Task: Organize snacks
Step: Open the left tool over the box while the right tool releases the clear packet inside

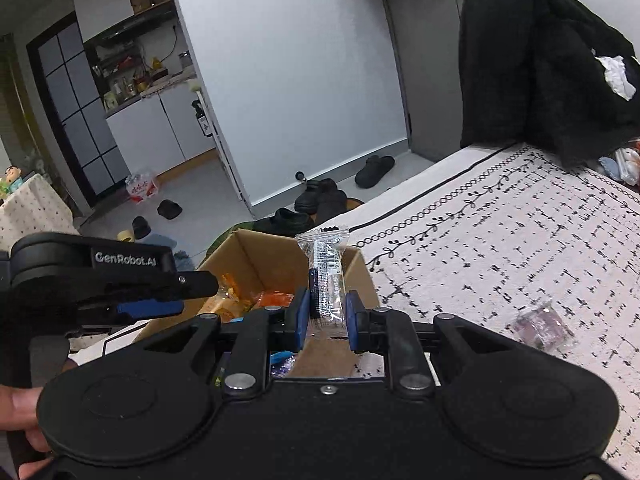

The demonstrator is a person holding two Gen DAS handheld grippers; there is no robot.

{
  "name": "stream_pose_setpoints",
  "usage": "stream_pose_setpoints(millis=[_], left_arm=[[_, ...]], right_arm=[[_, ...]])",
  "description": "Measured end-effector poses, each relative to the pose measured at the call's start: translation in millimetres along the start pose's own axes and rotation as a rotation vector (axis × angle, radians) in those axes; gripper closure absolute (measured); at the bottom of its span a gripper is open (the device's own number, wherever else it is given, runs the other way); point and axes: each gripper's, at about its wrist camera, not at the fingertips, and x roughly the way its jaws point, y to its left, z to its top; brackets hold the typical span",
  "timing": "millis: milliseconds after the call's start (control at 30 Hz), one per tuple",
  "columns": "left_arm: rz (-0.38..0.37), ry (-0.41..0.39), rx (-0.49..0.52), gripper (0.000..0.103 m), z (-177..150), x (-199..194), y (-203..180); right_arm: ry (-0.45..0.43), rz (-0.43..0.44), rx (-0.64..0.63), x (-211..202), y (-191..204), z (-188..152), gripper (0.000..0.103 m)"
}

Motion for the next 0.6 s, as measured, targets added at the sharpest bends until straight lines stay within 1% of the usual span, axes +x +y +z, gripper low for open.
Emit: stream_pose_setpoints(millis=[133, 200, 267, 333, 467, 533, 600], left_arm=[[0.009, 0.009, -0.013, 0.065, 5, 0, 6], [0.018, 0.009, -0.012, 0.062, 7, -1, 8], [0.025, 0.010, -0.013, 0.060, 8, -2, 9], [0.031, 0.013, -0.016, 0.057, 9, -4, 9], [0.039, 0.010, -0.005, 0.045, 10, -7, 5], [0.041, 0.009, -0.001, 0.038, 10, -10, 3], [0.046, 0.008, 0.000, 0.029, 9, -13, 2]], right_arm=[[0.001, 0.022, -0.023, 7, 10, -1, 0.083], [-0.002, 0.025, -0.022, 10, 13, -1, 0.076], [0.012, 0.028, -0.022, 14, 14, -2, 0.069], [0.024, 0.008, -0.029, 13, 13, -3, 0.068], [0.021, -0.030, 0.007, 8, 2, -1, 0.061], [0.023, -0.052, 0.030, 4, -6, 0, 0.061], [0.026, -0.070, 0.045, 1, -15, 1, 0.060]])
